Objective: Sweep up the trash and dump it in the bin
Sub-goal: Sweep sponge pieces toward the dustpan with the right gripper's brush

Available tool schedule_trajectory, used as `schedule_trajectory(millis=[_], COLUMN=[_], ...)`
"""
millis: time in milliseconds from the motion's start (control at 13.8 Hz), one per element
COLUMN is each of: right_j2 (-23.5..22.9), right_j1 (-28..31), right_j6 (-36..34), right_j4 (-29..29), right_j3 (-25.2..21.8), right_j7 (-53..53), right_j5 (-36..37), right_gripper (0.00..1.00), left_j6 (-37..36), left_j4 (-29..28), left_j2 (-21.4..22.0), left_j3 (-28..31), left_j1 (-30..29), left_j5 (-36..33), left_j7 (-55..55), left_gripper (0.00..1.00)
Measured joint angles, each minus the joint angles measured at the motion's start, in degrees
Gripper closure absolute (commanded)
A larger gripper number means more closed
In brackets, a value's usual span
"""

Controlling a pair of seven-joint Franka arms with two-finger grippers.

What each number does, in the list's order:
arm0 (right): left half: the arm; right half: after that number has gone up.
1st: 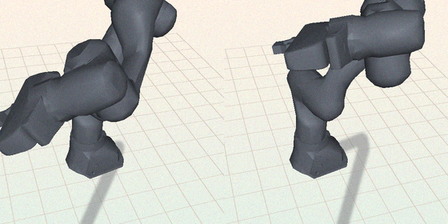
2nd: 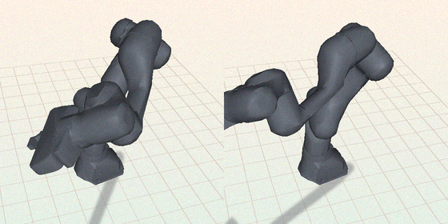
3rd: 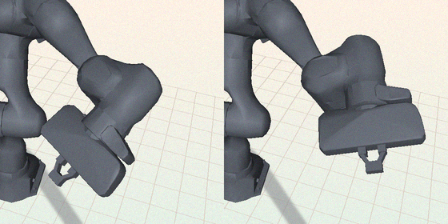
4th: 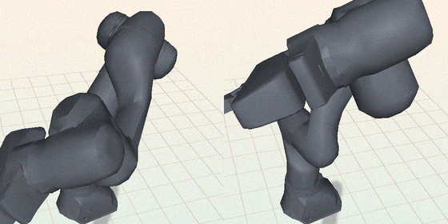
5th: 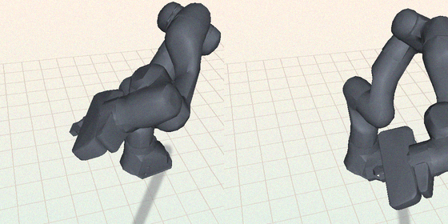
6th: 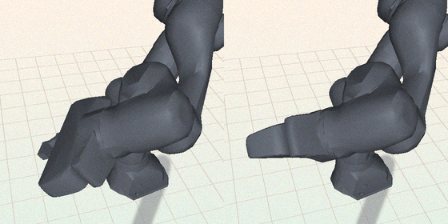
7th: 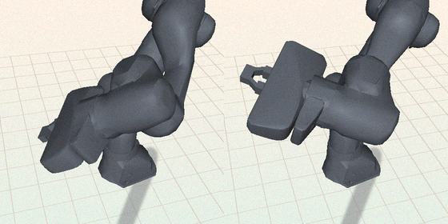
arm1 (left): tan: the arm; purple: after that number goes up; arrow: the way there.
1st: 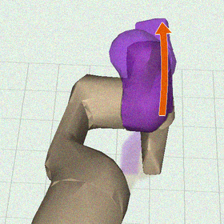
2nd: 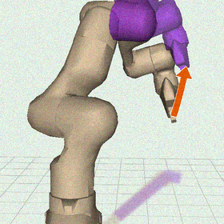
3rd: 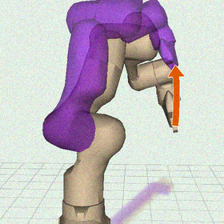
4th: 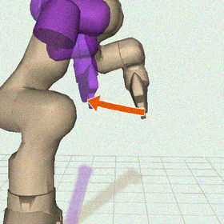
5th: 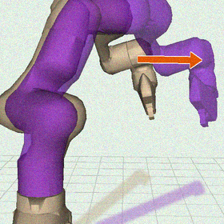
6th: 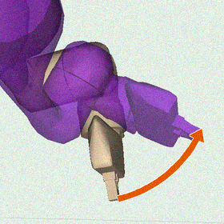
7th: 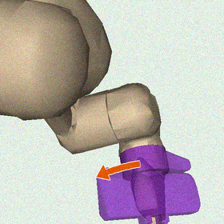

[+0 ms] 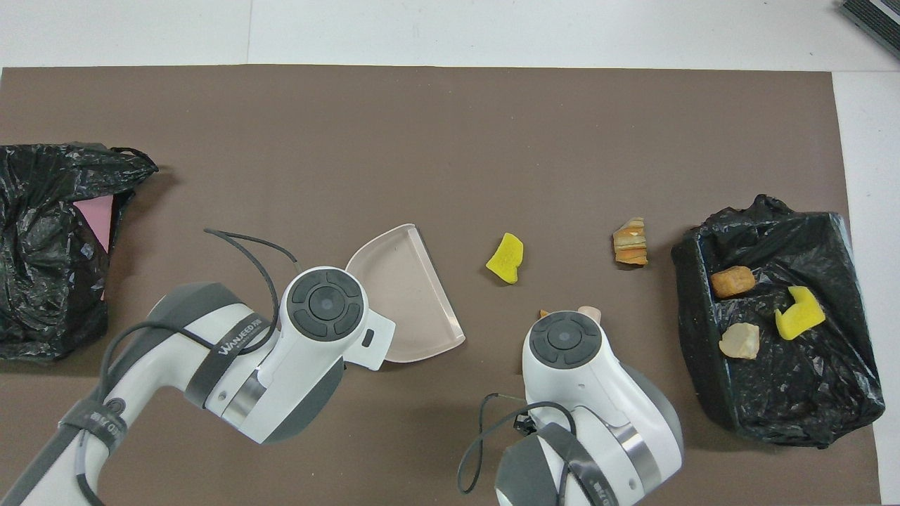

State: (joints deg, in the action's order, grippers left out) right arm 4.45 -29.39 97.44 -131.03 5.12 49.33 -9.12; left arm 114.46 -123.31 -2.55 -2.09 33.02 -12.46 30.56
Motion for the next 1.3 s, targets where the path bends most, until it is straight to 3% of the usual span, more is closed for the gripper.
schedule_trajectory(millis=[434,795,1012,1302], right_j2=[-2.1,-4.6,-4.6,-4.5], right_j1=[-1.9,-2.8,-6.1,-6.1], right_j6=[10.1,10.6,10.6,8.9], right_j4=[0.2,4.8,5.9,9.0], right_j3=[0.2,0.2,0.3,0.0], right_j7=[-4.3,-12.1,-12.0,-12.1], right_j5=[-3.4,-8.7,-9.3,-9.3], right_gripper=[1.00,1.00,1.00,1.00], left_j6=[0.0,0.8,3.0,6.5], left_j4=[-0.1,-1.0,-1.9,-3.0], left_j2=[0.2,0.2,0.2,0.1], left_j3=[-0.5,-0.5,-0.1,0.1], left_j1=[4.2,4.2,4.1,2.4], left_j5=[-0.7,-0.7,-0.7,-0.7], left_j7=[2.8,6.7,7.9,10.7], left_gripper=[1.00,1.00,1.00,1.00])
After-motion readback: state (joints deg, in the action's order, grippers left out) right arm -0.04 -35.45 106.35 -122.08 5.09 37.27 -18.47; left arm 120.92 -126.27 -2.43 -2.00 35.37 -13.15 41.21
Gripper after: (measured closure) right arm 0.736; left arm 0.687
